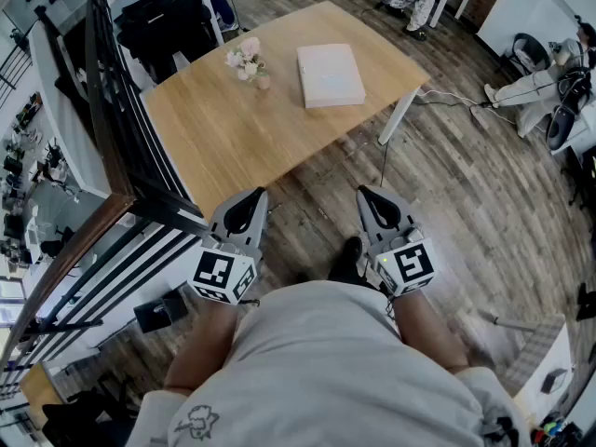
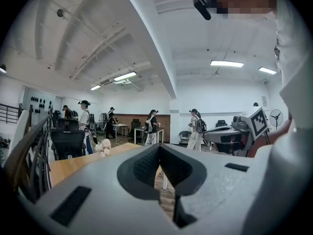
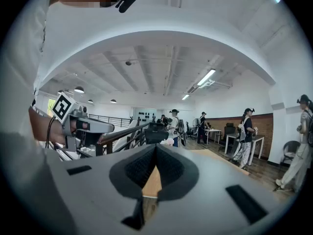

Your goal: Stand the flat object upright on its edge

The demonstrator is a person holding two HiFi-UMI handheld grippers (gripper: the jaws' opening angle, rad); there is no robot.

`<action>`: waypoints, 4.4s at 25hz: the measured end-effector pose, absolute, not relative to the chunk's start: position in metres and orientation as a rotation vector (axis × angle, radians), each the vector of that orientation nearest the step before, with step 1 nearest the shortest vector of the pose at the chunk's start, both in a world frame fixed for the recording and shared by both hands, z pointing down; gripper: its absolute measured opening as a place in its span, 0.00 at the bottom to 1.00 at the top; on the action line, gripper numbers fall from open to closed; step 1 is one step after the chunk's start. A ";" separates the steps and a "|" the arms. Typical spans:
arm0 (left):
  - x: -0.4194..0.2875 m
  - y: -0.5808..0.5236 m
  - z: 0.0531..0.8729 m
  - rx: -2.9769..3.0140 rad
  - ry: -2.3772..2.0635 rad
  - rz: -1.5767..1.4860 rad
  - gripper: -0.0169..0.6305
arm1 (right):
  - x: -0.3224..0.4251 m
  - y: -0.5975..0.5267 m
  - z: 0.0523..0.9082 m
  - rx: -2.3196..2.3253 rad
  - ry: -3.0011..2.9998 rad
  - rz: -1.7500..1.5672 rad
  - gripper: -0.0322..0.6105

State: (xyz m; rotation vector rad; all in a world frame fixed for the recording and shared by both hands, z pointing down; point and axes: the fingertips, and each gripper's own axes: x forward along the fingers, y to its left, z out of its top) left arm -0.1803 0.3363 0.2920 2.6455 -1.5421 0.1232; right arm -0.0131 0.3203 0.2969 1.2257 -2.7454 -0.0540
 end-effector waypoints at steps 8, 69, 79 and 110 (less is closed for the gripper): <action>-0.158 0.308 0.302 2.624 -1.537 0.142 0.04 | 0.011 0.292 0.308 1.218 -2.746 -0.018 0.06; -0.049 0.005 0.348 2.601 -1.390 0.185 0.36 | 0.091 0.010 0.354 1.090 -2.711 0.126 0.44; -0.119 -0.046 0.346 2.617 -1.343 0.182 0.36 | 0.026 -0.040 0.359 1.105 -2.664 0.158 0.44; -0.132 -0.134 0.405 2.439 -1.354 0.295 0.36 | 0.025 -0.162 0.426 1.010 -2.597 0.390 0.45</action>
